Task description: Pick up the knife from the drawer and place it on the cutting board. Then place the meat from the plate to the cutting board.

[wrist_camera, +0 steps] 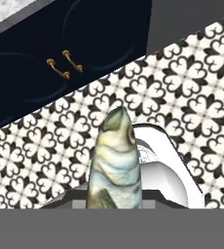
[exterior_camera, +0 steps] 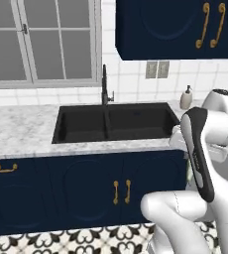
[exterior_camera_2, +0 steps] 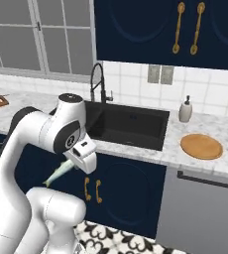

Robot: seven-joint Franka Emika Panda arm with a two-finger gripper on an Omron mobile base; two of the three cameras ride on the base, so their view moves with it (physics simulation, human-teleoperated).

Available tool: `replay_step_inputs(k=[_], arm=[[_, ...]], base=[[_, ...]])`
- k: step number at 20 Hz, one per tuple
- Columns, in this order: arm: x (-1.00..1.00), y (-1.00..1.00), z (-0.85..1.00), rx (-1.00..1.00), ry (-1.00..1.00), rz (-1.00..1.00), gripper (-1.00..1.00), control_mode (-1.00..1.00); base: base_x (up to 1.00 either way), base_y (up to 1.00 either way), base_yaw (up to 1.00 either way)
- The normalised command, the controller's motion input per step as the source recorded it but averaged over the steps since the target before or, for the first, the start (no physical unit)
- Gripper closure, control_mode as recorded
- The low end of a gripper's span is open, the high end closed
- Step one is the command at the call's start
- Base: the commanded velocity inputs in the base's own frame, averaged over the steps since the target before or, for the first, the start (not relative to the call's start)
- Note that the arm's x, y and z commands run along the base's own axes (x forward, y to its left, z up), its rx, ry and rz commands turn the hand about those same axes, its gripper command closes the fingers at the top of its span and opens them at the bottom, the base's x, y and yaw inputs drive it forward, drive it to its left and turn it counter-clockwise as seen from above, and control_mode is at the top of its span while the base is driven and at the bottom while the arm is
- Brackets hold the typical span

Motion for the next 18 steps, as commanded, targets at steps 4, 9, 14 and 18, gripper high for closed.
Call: replay_step_inputs(k=[4, 9, 14, 18], arm=[[0.0, 0.0, 0.0, 0.0, 0.0, 0.0, 1.0, 1.0], [0.0, 0.0, 0.0, 0.0, 0.0, 0.0, 1.0, 1.0], [0.0, 0.0, 0.0, 0.0, 0.0, 0.0, 1.0, 1.0], [0.0, 0.0, 0.0, 0.0, 0.0, 0.0, 1.0, 1.0]], base=[[0.32, 1.0, 0.03], [0.45, 1.0, 0.0], [0.4, 1.0, 0.0], [0.49, 0.72, 0.02]])
